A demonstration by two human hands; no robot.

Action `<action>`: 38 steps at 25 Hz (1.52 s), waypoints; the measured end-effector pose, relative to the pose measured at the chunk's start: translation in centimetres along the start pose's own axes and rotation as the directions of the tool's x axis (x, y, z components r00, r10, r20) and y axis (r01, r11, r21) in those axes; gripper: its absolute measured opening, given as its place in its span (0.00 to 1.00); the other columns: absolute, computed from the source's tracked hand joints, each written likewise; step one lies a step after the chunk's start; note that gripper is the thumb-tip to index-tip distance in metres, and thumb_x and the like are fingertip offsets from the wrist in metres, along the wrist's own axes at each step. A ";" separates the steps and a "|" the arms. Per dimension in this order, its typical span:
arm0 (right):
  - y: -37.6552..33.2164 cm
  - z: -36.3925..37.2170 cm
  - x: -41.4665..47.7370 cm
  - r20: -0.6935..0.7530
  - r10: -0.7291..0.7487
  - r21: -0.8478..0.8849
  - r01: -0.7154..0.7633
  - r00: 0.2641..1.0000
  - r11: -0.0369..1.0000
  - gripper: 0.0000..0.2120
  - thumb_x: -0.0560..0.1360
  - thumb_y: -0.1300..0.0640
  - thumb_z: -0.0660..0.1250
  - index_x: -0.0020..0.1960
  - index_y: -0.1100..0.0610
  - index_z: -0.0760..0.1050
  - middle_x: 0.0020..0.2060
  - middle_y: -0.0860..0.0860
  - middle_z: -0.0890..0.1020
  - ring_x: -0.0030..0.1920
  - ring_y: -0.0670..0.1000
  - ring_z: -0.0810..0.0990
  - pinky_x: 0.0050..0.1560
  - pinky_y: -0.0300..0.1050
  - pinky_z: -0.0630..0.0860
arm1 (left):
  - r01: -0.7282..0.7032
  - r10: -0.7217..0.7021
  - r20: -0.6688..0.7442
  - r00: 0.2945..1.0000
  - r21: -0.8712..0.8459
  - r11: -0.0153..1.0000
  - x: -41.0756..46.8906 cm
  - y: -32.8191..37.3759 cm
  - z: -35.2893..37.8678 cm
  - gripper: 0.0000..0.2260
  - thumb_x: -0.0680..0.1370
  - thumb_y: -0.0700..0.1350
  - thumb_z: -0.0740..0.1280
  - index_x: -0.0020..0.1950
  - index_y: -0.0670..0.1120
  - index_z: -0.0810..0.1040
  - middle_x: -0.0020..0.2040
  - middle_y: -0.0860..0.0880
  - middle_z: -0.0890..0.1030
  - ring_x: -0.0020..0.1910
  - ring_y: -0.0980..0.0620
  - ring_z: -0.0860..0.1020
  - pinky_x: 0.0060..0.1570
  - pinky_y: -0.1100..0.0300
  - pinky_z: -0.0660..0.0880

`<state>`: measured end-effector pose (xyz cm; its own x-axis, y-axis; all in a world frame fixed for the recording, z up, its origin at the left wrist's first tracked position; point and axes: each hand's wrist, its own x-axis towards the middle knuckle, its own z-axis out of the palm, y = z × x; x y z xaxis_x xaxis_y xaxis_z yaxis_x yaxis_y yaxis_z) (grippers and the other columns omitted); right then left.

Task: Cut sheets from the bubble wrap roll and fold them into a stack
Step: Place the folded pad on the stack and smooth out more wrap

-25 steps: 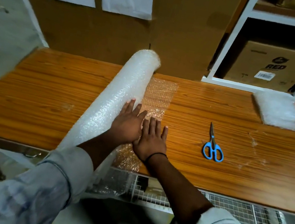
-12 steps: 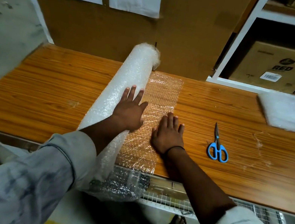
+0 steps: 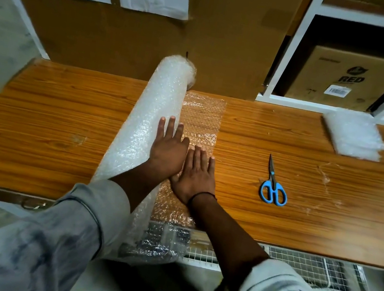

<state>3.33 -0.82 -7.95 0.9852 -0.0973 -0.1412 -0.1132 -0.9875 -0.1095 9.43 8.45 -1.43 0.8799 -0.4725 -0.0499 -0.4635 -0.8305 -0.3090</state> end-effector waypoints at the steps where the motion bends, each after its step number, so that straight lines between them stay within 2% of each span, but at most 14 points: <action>1: 0.5 -0.1 0.4 0.005 -0.005 -0.013 0.006 1.000 1.000 0.43 0.79 0.33 0.40 0.83 0.60 0.37 0.83 0.57 0.39 0.82 0.57 0.35 0.80 0.63 0.37 | 0.008 -0.008 -0.011 1.000 0.001 1.000 0.0 0.3 -0.2 0.27 0.83 0.54 0.60 0.81 0.48 0.63 0.84 0.39 0.49 0.81 0.31 0.40 0.77 0.33 0.39; 6: 3.6 -1.2 1.5 0.033 -0.007 -0.069 0.009 0.999 0.998 0.41 0.81 0.33 0.41 0.84 0.58 0.39 0.83 0.55 0.40 0.83 0.56 0.36 0.80 0.63 0.36 | 0.035 -0.035 -0.001 0.999 -0.008 0.999 0.6 1.3 -0.8 0.34 0.78 0.62 0.67 0.80 0.49 0.65 0.84 0.39 0.50 0.81 0.31 0.40 0.76 0.31 0.35; 10: 5.6 -2.8 2.3 0.048 0.085 -0.027 -0.084 0.995 0.996 0.42 0.81 0.31 0.40 0.84 0.58 0.40 0.83 0.56 0.42 0.83 0.59 0.38 0.80 0.64 0.37 | 0.036 -0.035 0.009 0.999 -0.025 0.999 0.7 1.2 -1.1 0.29 0.79 0.60 0.65 0.77 0.50 0.69 0.84 0.39 0.51 0.81 0.31 0.39 0.76 0.31 0.35; 12: 5.1 -3.3 1.6 0.012 0.141 0.066 -0.142 0.990 0.988 0.41 0.82 0.35 0.49 0.83 0.61 0.45 0.83 0.61 0.50 0.82 0.62 0.48 0.80 0.63 0.49 | 0.036 -0.035 0.011 0.999 -0.035 0.999 0.6 0.7 -0.8 0.28 0.78 0.59 0.66 0.76 0.51 0.70 0.84 0.40 0.50 0.81 0.31 0.39 0.76 0.32 0.35; 14: 3.6 -3.3 0.6 -0.074 0.247 0.147 -0.234 0.966 0.961 0.39 0.81 0.40 0.59 0.81 0.63 0.52 0.77 0.63 0.62 0.77 0.65 0.61 0.74 0.62 0.61 | 0.025 -0.026 -0.015 1.000 -0.045 0.999 0.3 -0.2 -0.1 0.27 0.78 0.59 0.65 0.76 0.52 0.71 0.84 0.40 0.50 0.81 0.31 0.39 0.76 0.32 0.35; 17: 1.7 -3.4 -0.2 -0.009 0.393 0.258 -0.377 0.920 0.890 0.34 0.80 0.44 0.65 0.77 0.63 0.59 0.72 0.62 0.69 0.72 0.65 0.67 0.69 0.62 0.66 | 0.003 -0.004 -0.028 1.000 -0.054 0.999 -0.4 -1.7 0.6 0.28 0.79 0.62 0.64 0.77 0.53 0.70 0.85 0.41 0.49 0.81 0.32 0.39 0.76 0.33 0.35; 19: 1.0 -3.7 -0.2 0.023 0.387 0.302 -0.376 0.922 0.876 0.28 0.80 0.50 0.66 0.74 0.62 0.63 0.69 0.62 0.73 0.70 0.65 0.70 0.67 0.61 0.68 | -0.014 0.012 -0.035 0.999 -0.059 0.998 -0.7 -2.6 0.6 0.30 0.79 0.65 0.63 0.77 0.53 0.69 0.85 0.42 0.49 0.82 0.33 0.39 0.76 0.33 0.35; 21: 1.3 -3.8 -0.4 -0.040 0.344 0.316 -0.315 0.938 0.895 0.22 0.81 0.58 0.62 0.73 0.61 0.64 0.66 0.62 0.76 0.67 0.66 0.74 0.63 0.60 0.72 | -0.010 0.008 -0.042 0.999 -0.064 0.998 -1.1 -3.4 0.4 0.30 0.78 0.65 0.64 0.78 0.53 0.68 0.85 0.42 0.49 0.82 0.33 0.39 0.77 0.33 0.35; 23: 2.1 -4.1 -0.8 -0.093 0.313 0.317 -0.270 0.945 0.909 0.20 0.82 0.62 0.58 0.74 0.61 0.63 0.65 0.64 0.75 0.62 0.67 0.78 0.54 0.59 0.75 | 0.003 -0.005 -0.071 0.997 -0.035 0.999 -1.5 -3.6 0.0 0.28 0.78 0.60 0.67 0.76 0.52 0.70 0.84 0.41 0.50 0.82 0.32 0.41 0.77 0.33 0.37; 26: 4.0 -5.1 -0.9 -0.100 0.327 0.325 -0.280 0.940 0.903 0.18 0.83 0.65 0.56 0.73 0.61 0.64 0.66 0.65 0.72 0.58 0.69 0.79 0.45 0.56 0.71 | -0.034 0.031 -0.115 0.993 -0.025 0.999 -1.7 -1.9 -1.3 0.24 0.78 0.54 0.69 0.74 0.51 0.73 0.84 0.40 0.54 0.82 0.32 0.45 0.77 0.32 0.39; 28: 5.4 -5.5 -0.8 -0.109 0.365 0.335 -0.312 0.925 0.889 0.17 0.83 0.67 0.54 0.72 0.62 0.65 0.66 0.65 0.71 0.58 0.70 0.79 0.46 0.56 0.70 | -0.049 0.044 -0.066 0.997 -0.075 0.996 -1.8 -0.2 -1.8 0.24 0.78 0.55 0.68 0.74 0.51 0.74 0.83 0.41 0.56 0.82 0.33 0.46 0.78 0.33 0.39; 31: 6.7 -5.2 -1.2 -0.131 0.406 0.353 -0.340 0.904 0.871 0.18 0.82 0.69 0.54 0.71 0.62 0.66 0.65 0.65 0.72 0.57 0.70 0.79 0.46 0.56 0.70 | -0.048 0.051 0.017 0.999 -0.120 0.992 -2.3 1.1 -1.4 0.27 0.79 0.64 0.64 0.74 0.52 0.74 0.84 0.42 0.56 0.82 0.34 0.44 0.77 0.33 0.37; 34: 7.1 -4.5 -2.3 -0.176 0.398 0.355 -0.319 0.900 0.879 0.18 0.82 0.70 0.55 0.71 0.61 0.67 0.65 0.65 0.71 0.54 0.69 0.80 0.45 0.56 0.72 | -0.086 0.087 -0.003 0.996 -0.118 0.989 -2.7 0.0 -0.7 0.31 0.78 0.70 0.60 0.76 0.54 0.71 0.84 0.43 0.53 0.82 0.34 0.42 0.78 0.34 0.37; 38: 6.9 -4.1 -3.1 -0.188 0.380 0.354 -0.299 0.906 0.886 0.20 0.82 0.69 0.57 0.72 0.61 0.67 0.68 0.64 0.69 0.54 0.69 0.80 0.49 0.59 0.77 | -0.126 0.125 -0.012 0.992 -0.150 0.981 -3.8 -4.3 0.2 0.32 0.78 0.70 0.59 0.80 0.57 0.66 0.85 0.46 0.51 0.83 0.36 0.41 0.79 0.36 0.39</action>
<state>0.01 -7.79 -4.18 0.8733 -0.4868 0.0159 -0.4400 -0.8025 -0.4031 8.12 13.82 -0.09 0.8136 -0.5762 -0.0772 -0.5808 -0.7994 -0.1540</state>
